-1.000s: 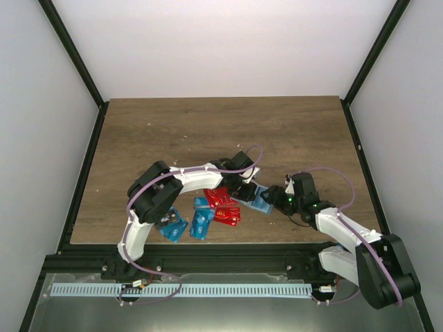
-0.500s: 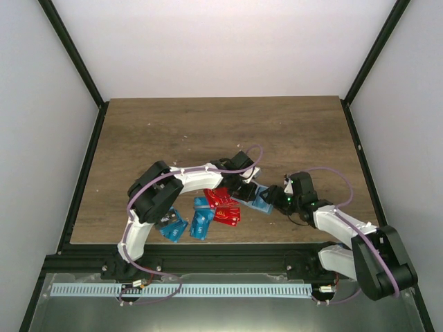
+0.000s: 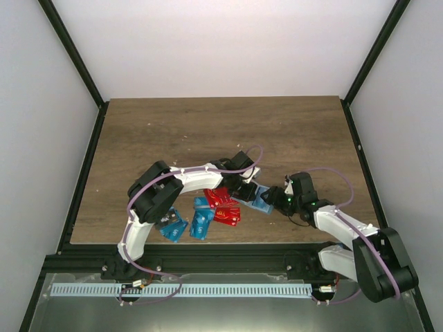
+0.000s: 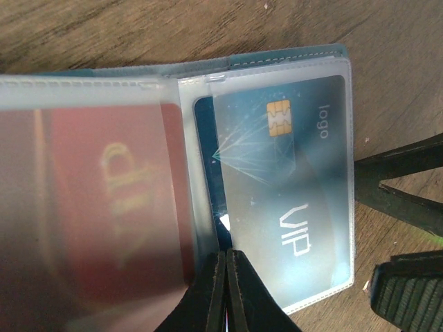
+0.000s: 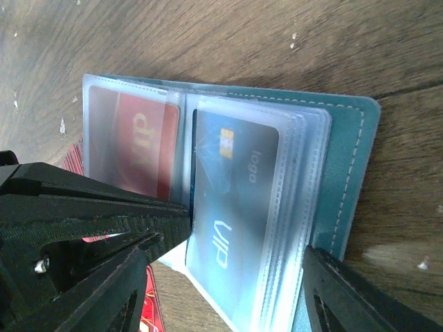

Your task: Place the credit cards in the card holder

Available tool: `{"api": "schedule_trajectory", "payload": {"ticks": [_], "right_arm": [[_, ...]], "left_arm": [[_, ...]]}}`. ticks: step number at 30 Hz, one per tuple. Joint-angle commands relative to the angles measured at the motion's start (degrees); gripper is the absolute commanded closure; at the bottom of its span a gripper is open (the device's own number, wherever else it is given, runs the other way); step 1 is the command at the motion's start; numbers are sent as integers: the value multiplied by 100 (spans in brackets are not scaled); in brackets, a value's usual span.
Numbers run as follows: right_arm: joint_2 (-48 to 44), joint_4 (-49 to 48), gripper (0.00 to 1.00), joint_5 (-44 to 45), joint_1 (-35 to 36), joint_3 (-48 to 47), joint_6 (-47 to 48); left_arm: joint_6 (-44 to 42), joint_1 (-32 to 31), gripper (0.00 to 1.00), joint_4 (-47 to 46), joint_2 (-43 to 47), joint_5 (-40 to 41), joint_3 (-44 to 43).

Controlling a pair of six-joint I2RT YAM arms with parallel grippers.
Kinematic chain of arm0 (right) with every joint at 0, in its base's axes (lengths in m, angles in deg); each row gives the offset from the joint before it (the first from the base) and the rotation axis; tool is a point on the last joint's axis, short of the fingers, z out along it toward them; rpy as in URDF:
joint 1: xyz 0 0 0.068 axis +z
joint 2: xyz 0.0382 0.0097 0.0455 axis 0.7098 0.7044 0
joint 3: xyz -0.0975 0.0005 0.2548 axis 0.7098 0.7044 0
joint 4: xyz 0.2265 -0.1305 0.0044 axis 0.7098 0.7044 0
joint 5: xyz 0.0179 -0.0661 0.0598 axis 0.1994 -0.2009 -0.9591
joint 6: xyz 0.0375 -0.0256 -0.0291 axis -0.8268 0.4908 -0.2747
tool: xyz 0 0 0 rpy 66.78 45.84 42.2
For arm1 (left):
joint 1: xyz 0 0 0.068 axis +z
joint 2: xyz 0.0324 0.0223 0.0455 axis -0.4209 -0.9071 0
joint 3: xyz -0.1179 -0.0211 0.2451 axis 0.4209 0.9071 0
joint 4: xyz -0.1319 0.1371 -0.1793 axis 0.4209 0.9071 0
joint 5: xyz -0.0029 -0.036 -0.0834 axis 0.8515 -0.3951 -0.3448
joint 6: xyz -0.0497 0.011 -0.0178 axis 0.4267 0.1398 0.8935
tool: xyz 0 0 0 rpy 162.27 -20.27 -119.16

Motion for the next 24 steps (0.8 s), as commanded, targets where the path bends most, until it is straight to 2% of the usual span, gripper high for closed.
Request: {"api": "schedule_trajectory", "payload": {"ticks": [1,24], "right_arm": [[-164,259,36,76,22,-196,62],[-121,100,39,-155,24,-316,88]], "left_arm": [[-70,-19,96,120,-271,175,141],[-61,-49,96,116,-289,164,123]]}}
